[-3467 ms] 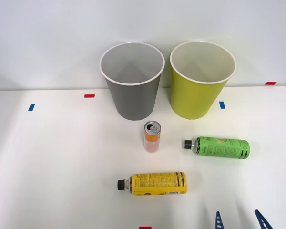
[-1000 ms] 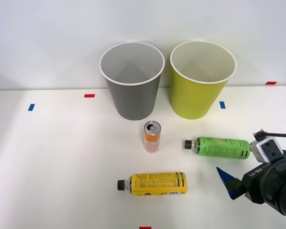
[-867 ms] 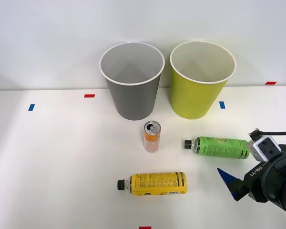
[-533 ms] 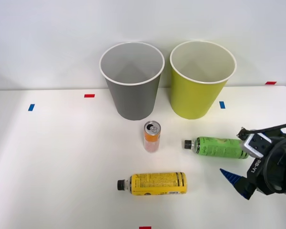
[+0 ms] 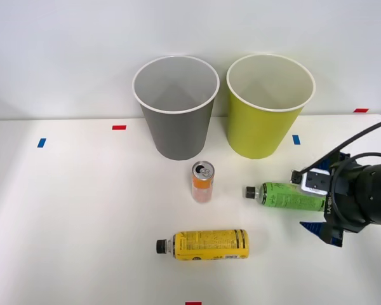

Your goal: Put cans in the gray bin, plastic bottles in the light green bin

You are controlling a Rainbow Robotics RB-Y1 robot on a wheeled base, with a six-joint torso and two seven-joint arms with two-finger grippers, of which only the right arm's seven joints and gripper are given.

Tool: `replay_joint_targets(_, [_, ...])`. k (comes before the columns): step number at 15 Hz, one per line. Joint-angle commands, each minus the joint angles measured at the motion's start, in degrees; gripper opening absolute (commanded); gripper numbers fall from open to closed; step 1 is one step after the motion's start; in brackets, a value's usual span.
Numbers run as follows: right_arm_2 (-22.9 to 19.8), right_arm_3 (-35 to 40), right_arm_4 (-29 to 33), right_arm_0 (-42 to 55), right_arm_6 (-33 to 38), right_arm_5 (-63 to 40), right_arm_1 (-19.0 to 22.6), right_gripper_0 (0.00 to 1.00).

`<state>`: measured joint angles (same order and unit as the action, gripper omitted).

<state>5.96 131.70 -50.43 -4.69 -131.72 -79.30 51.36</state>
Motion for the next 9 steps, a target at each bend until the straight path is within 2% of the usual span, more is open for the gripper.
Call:
replay_joint_targets(1, [5.9,-4.26,4.64,-5.06,-2.13,-0.32,-2.06,1.0])
replay_joint_targets(5, [12.85,-4.26,13.78,-8.05,-3.36,-0.59,-3.73,1.0])
replay_joint_targets(9, [14.6,-4.35,17.39,-9.81,-2.75,-6.92,-7.33,1.0])
